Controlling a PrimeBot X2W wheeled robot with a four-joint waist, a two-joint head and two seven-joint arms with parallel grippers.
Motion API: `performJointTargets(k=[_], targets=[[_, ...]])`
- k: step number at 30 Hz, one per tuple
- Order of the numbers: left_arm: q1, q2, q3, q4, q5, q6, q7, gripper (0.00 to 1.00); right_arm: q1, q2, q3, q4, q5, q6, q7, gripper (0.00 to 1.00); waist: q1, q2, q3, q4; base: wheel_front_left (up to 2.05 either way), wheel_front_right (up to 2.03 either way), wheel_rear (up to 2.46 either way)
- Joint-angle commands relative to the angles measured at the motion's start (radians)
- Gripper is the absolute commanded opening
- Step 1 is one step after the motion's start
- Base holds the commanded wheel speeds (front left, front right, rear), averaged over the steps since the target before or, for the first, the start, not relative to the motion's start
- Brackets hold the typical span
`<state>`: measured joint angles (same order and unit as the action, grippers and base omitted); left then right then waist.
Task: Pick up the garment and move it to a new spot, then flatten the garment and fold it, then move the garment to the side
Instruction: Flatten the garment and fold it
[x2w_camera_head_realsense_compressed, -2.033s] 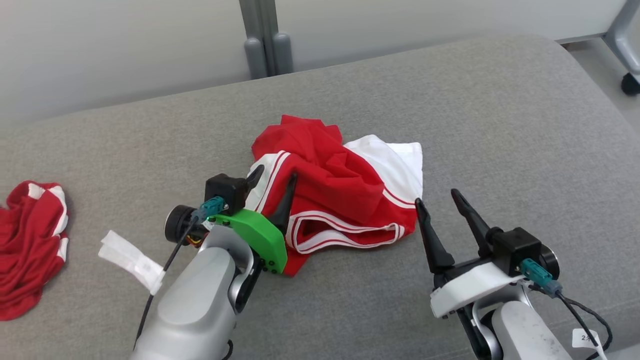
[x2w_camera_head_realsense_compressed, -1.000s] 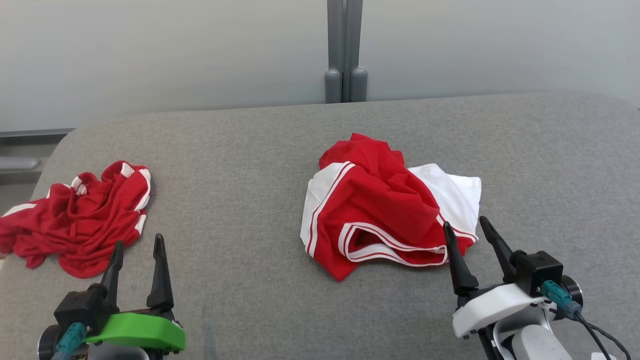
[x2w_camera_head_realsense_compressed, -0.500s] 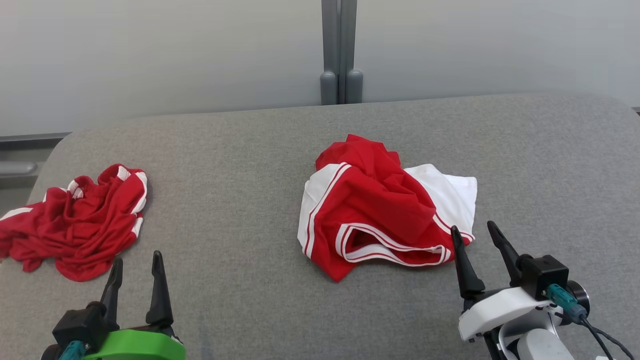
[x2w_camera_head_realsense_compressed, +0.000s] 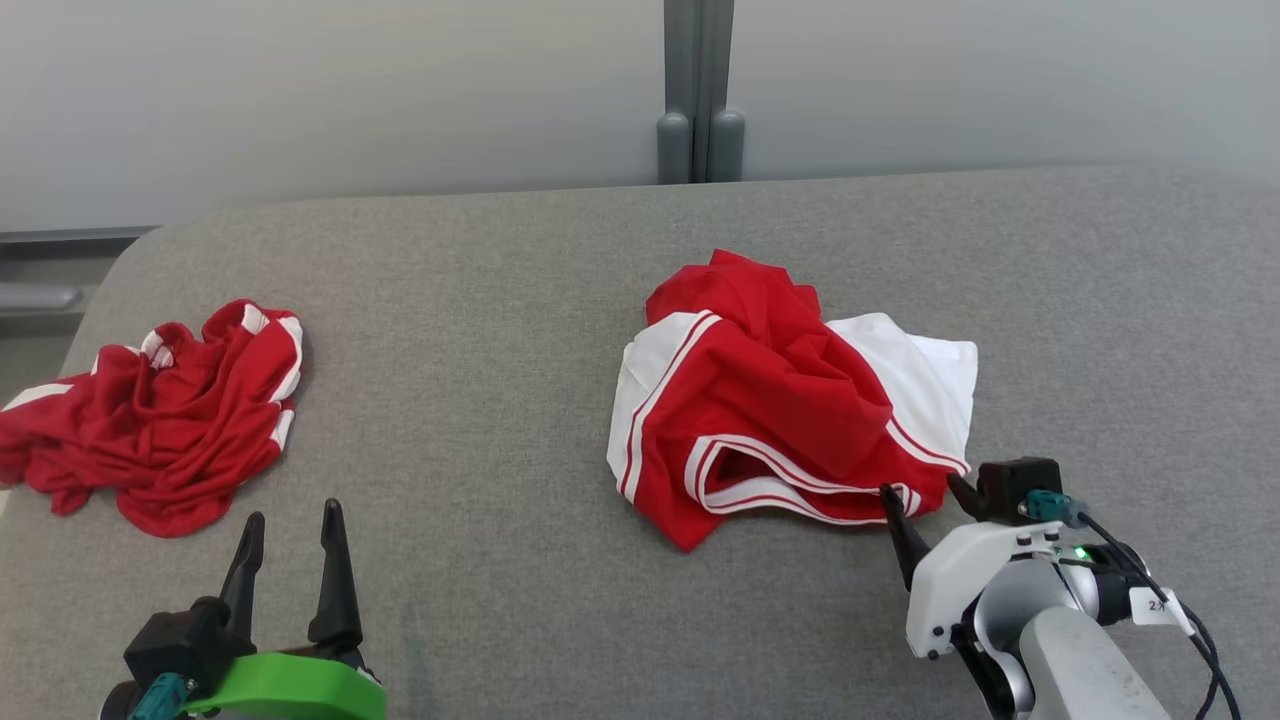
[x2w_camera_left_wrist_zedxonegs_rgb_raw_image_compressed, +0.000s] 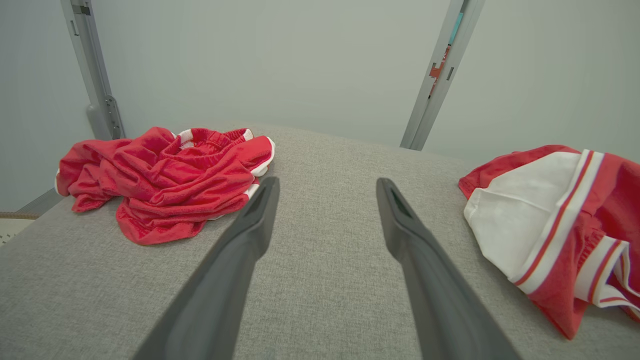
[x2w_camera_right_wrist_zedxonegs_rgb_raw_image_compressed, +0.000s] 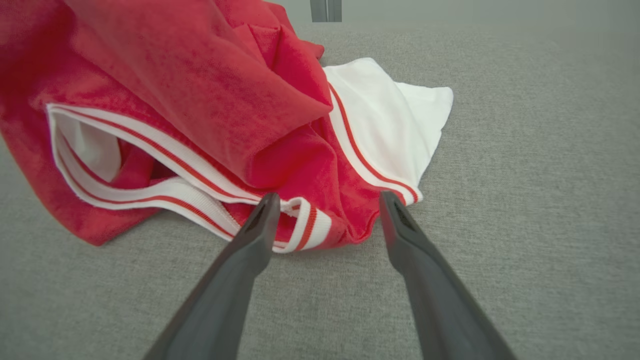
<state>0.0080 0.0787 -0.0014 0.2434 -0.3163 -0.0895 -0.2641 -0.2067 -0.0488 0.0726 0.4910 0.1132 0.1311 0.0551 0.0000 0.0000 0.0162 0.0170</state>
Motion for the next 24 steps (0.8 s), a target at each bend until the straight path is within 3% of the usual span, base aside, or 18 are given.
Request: performJointTargets(k=[1,11,12,14,19,24], targets=[[-0.025,0.001,0.001,0.003,0.003,-0.007,-0.001,1.00,-0.025,-0.003,0.002,0.017,-0.009,-0.001,0.013,1.00,0.0000,0.0000,0.023,0.012,0.00,0.00,0.00],[-0.052,-0.008,-0.007,0.019,0.004,-0.017,0.000,1.00,-0.089,-0.003,-0.018,0.143,-0.064,-0.001,0.148,1.00,0.0000,0.0000,0.054,0.041,0.00,0.00,0.00],[-0.052,-0.010,-0.007,0.019,0.002,-0.018,-0.001,1.00,-0.088,-0.003,-0.021,0.148,-0.068,-0.001,0.156,0.83,0.0000,0.0000,0.054,0.043,0.00,0.00,0.00],[-0.051,-0.012,-0.008,0.021,0.001,-0.020,-0.001,1.00,-0.092,-0.003,-0.029,0.132,-0.080,-0.001,0.130,0.00,0.0000,0.0000,0.053,0.047,0.00,0.00,0.00],[-0.050,-0.014,-0.005,0.021,0.003,-0.024,0.000,1.00,-0.141,-0.002,-0.050,0.050,-0.113,-0.001,-0.014,0.00,0.0000,0.0000,0.041,0.053,0.00,0.00,0.00],[-0.046,-0.016,0.003,0.014,0.010,-0.025,-0.001,1.00,-0.269,-0.002,0.034,-0.009,-0.139,-0.001,-0.093,0.00,0.0000,0.0000,0.029,0.057,0.00,0.00,0.00]])
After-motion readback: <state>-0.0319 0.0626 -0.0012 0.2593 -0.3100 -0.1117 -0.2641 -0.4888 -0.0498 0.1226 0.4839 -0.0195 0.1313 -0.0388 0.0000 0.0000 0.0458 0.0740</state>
